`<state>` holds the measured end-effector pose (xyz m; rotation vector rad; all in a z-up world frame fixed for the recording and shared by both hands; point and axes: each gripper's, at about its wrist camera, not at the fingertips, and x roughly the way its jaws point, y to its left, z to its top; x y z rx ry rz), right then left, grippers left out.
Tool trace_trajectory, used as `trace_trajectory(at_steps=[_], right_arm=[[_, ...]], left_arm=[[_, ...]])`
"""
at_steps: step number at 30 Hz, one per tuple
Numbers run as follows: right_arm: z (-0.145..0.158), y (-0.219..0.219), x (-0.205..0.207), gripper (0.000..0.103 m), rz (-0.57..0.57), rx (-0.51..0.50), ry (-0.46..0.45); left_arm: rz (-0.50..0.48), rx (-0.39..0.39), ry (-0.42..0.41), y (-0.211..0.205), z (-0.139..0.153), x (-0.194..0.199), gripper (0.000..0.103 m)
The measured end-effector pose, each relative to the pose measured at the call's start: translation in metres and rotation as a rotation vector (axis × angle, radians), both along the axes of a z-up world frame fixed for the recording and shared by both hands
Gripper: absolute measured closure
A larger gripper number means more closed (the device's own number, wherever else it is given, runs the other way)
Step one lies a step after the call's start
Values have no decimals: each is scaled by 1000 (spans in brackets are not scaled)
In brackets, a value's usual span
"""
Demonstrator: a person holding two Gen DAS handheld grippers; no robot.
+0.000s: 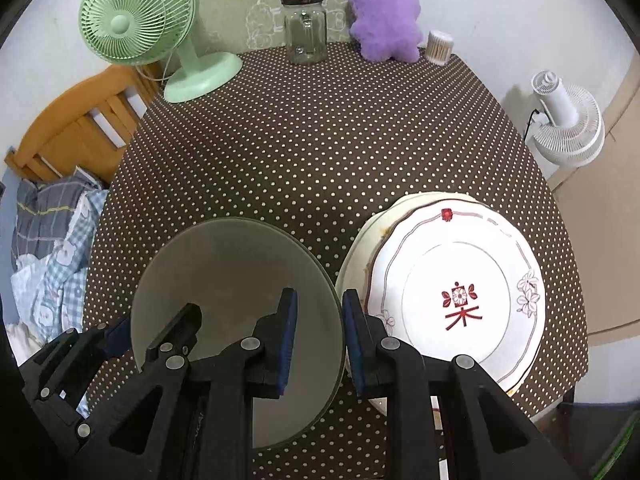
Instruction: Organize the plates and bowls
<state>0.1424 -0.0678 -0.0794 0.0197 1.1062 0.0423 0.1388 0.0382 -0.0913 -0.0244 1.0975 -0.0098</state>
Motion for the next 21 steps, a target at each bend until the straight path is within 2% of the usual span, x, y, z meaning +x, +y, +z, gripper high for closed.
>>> trace_trajectory(at_steps=[7,8,10,13,15,17,18,21], right_arm=[[-2,1,2,75,8,1,-4],[-3,0,2,73,8,5,-3],[-3,-1,3,73,6,19,2],[0,0,1,70,30,25,2],[4,0,-2,69,46,31,-11],[8,0,-5,57,64,44,-21],[11,0,-8,47,73,57,-26],[20,-2,-17,39,63,59,-61]], left_arm=[[5,0,-6,1,-2,1,74],[5,-8,-6,1,-1,1,69],[15,-15,-10,1,-1,-1,67],[13,-37,-15,1,2,-6,59],[-6,-55,-23,0,6,-9,45],[-26,-53,-53,0,12,-14,39],[-33,-47,-64,0,15,-16,37],[-45,-56,-76,5,21,-21,29]])
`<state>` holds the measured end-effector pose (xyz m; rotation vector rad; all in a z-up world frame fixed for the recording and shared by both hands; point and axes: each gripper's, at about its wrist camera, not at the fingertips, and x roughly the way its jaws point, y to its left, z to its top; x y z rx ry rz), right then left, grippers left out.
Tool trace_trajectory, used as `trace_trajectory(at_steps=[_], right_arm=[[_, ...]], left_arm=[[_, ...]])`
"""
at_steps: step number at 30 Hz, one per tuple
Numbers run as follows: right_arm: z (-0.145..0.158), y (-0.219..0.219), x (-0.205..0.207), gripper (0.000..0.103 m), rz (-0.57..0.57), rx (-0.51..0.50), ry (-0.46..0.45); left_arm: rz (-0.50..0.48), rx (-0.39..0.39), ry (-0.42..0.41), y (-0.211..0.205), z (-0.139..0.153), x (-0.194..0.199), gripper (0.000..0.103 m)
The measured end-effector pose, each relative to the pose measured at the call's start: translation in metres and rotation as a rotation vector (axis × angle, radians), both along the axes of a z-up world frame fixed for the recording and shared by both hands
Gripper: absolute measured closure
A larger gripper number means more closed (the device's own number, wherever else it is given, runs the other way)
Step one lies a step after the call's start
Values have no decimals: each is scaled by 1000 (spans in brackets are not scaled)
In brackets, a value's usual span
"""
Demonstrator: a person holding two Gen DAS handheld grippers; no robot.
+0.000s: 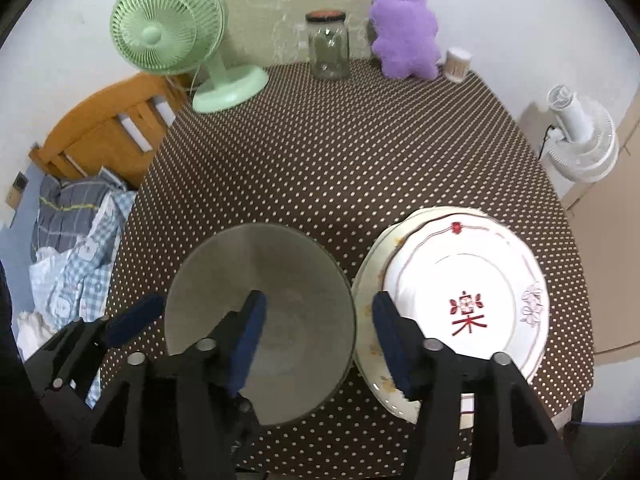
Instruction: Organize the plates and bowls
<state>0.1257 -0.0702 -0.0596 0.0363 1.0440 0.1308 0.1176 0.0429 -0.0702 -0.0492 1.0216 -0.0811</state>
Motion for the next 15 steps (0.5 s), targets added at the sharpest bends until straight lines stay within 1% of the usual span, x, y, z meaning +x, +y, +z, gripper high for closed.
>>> trace_trajectory(at_steps=[3,6,8,10,12,15], right_arm=[[5,-6,-5,35,-24,28,-3],[8,-11,-9,34,-35,49,2],[11,-13,-11,32,-36,50,-1],[13,-15,-14,26,-45,43,-15],[15,-19,-13,24,-47,42,-28],[12,-23,-11,24,-40,59,-22]], left_arm=[[-21,-7,-20,2,6,-6,23],[-40,-8,-30,3,10,-9,19],[-45,-12,-35,1,11,-9,19],[-47,-14,-49,-1,12,-9,19],[-49,-22,-52,-2,11,-9,19],[-46,-42,-41,0,6,-5,18]])
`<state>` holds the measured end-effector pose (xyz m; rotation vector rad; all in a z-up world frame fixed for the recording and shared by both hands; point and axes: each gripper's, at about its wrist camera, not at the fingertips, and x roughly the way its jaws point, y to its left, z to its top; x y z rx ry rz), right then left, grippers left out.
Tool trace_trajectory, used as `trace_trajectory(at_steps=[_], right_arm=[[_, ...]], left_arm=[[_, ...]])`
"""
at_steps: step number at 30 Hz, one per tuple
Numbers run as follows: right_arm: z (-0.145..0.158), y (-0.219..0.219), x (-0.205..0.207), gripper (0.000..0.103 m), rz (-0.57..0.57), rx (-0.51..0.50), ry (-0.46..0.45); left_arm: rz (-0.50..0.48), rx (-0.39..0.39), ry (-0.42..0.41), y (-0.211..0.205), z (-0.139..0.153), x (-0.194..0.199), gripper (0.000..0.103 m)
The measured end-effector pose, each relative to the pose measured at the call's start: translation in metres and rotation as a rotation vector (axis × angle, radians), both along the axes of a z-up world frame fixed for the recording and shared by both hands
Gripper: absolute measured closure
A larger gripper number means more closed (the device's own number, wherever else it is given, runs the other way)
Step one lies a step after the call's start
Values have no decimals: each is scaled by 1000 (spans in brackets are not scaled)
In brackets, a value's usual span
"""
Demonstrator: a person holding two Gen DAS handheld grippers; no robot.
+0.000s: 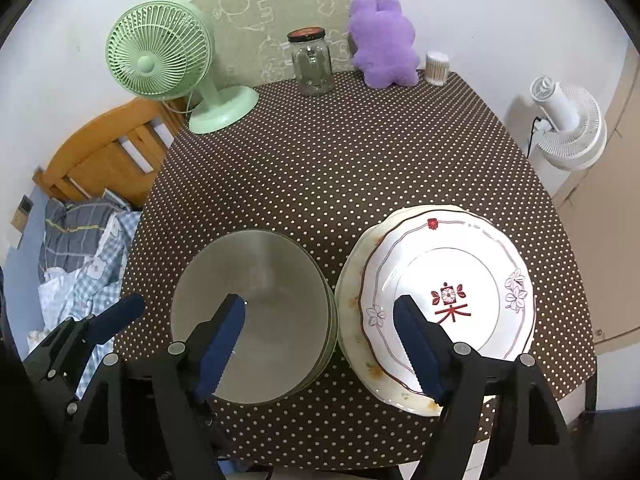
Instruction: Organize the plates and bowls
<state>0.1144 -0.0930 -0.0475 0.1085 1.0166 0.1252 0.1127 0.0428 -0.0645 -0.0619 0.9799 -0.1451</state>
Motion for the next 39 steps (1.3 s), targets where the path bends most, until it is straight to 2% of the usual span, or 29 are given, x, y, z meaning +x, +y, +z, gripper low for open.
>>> trace_trajectory(at_steps=[17,19,23,37,39], right_arm=[[-42,-7,30,25,31,63,99],[-45,-6,32,32,36,67,108],[-53,-4,41,38,43,72,130],[-77,5,57,68,53,82,211],[-80,7,58,68,57,85,220]], left_arm=[[2,12,79,-4,-34,26,19],[2,19,82,-6,-36,29,20],[7,18,92,-7,-41,35,22],[-24,-4,156,-9,-60,43,41],[-25,-22,166,-9,-63,44,41]])
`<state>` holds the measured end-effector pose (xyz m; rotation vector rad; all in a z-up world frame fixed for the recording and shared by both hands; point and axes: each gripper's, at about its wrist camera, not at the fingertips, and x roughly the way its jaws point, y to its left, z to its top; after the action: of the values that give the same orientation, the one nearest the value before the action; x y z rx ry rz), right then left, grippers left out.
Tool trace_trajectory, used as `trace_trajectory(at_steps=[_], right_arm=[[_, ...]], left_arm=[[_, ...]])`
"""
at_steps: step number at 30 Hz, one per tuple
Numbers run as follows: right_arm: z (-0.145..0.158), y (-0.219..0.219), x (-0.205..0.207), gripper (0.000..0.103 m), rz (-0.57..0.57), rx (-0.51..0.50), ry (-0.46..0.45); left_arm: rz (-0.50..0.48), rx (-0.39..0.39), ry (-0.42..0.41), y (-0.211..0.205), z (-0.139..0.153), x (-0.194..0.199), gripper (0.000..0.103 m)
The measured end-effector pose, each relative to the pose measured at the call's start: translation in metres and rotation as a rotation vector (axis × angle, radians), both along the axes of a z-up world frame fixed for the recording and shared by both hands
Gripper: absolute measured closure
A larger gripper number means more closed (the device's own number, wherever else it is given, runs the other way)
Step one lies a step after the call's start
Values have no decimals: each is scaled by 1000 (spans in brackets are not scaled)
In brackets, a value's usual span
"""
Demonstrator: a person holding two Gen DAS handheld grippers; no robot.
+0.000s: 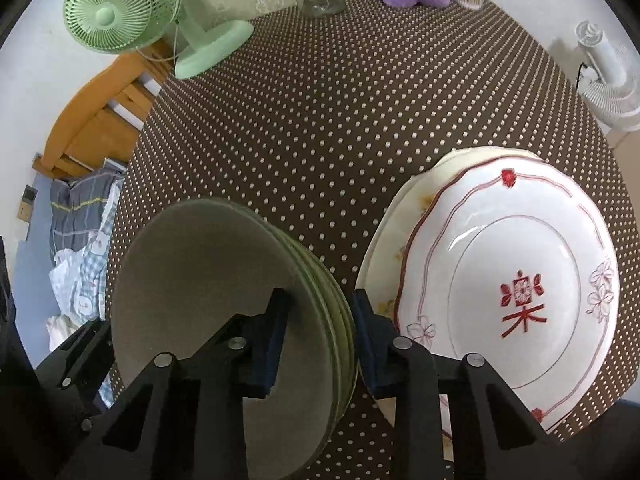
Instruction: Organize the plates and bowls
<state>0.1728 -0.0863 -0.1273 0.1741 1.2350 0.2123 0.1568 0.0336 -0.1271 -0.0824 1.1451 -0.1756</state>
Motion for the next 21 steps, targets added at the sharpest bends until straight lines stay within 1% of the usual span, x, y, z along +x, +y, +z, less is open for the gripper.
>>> trace_trajectory(at_steps=[2,8,11,21], right_arm=[[1,2,0,68,10,-8,-4],[2,6,0,68,23,-31,-9],[2,7,-1,67,21,-36,-6],[6,10,-6,67,22,-48,-1]], left_arm=[[1,-8,8,0,-2,1,41],[2,2,9,-5,-4,2,42],[-1,1,24,-3,-3,2,42],[24,-25,50,6,1,-14,43]])
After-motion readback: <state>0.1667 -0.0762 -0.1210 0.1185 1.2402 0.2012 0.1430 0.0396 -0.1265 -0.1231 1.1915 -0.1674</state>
